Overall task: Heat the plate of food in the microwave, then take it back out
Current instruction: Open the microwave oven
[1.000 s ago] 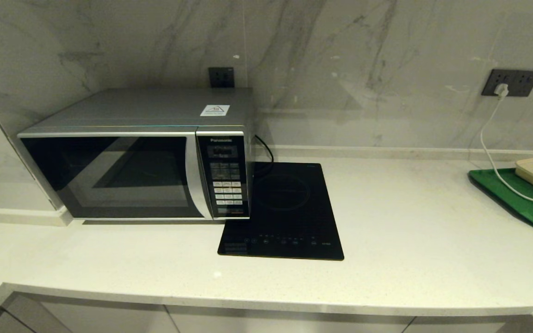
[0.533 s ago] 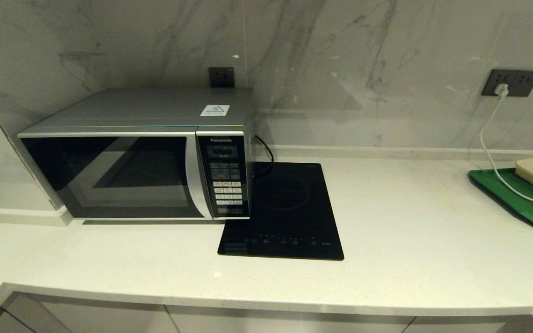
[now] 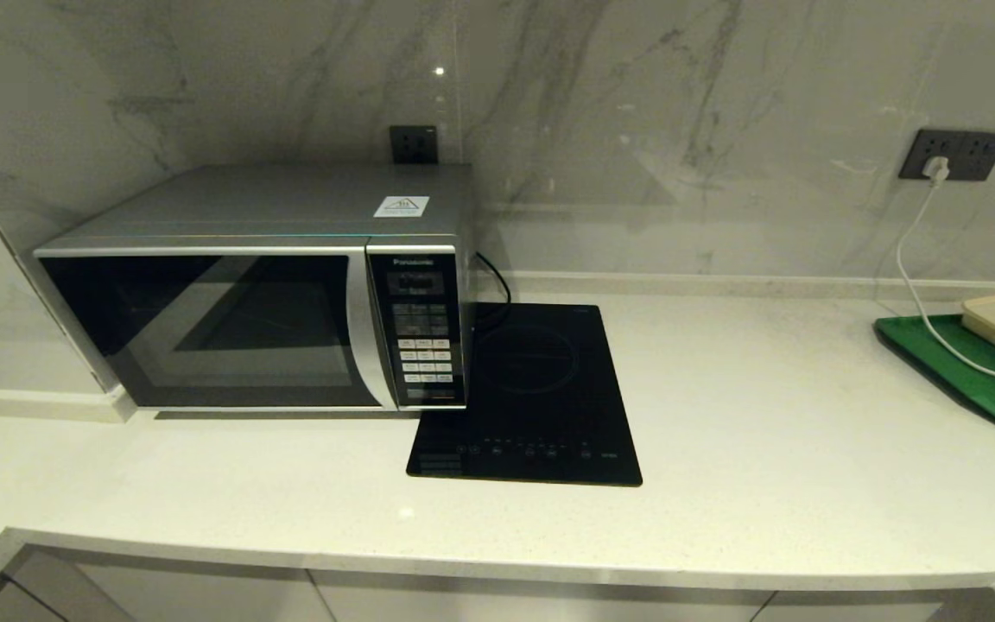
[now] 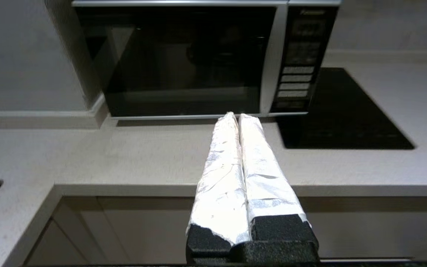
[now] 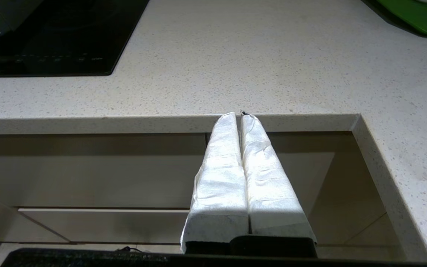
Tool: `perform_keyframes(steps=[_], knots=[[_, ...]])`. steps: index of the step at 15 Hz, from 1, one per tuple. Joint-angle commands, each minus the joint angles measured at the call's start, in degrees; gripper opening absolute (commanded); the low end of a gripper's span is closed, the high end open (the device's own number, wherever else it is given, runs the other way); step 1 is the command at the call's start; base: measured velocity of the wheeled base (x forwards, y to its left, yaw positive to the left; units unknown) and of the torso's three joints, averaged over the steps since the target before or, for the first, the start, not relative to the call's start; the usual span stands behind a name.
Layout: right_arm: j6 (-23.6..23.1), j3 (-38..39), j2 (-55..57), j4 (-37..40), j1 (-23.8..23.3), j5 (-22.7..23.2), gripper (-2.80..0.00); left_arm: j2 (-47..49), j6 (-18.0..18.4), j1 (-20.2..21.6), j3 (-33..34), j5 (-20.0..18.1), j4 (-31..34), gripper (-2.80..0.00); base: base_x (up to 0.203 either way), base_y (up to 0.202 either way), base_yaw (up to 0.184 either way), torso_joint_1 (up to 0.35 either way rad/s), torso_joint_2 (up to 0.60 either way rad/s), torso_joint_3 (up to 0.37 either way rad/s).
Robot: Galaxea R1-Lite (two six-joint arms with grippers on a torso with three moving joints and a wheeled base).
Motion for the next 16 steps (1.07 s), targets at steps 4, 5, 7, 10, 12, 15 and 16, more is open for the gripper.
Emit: perform_keyframes(steps=[4, 5, 7, 10, 12, 15, 16], knots=[[0.0, 0.0, 0.0, 0.1, 0.1, 0.0, -2.80, 28.9, -17.6, -10.0, -17.8, -17.4, 14.4, -2.80, 0.000, 0.000, 0.000, 0.000, 0.00, 0.000], [0.0, 0.0, 0.0, 0.1, 0.0, 0.0, -2.80, 32.6, -21.7, -12.9, -18.2, -22.3, 13.9, -2.80, 0.000, 0.000, 0.000, 0.000, 0.00, 0.000], [0.0, 0.0, 0.0, 0.1, 0.0, 0.0, -2.80, 40.1, -25.3, -15.1, -18.2, -28.7, 8.5, -2.80, 0.000, 0.000, 0.000, 0.000, 0.00, 0.000], [0.0, 0.0, 0.0, 0.1, 0.1, 0.0, -2.80, 51.3, -26.5, -13.4, -18.2, -33.8, -1.7, -2.80, 0.000, 0.000, 0.000, 0.000, 0.00, 0.000], [0.0, 0.0, 0.0, 0.1, 0.1, 0.0, -2.80, 57.7, -25.3, -8.6, -18.2, -40.7, -6.6, -2.80, 0.000, 0.000, 0.000, 0.000, 0.00, 0.000], [0.0, 0.0, 0.0, 0.1, 0.0, 0.0, -2.80, 63.1, -20.1, -2.9, -18.1, -47.4, -9.8, 0.00, 0.000, 0.000, 0.000, 0.000, 0.00, 0.000], [0.0, 0.0, 0.0, 0.1, 0.0, 0.0, -2.80, 64.7, -17.3, 0.2, -18.1, -49.8, -10.2, 0.00, 0.000, 0.000, 0.000, 0.000, 0.00, 0.000]])
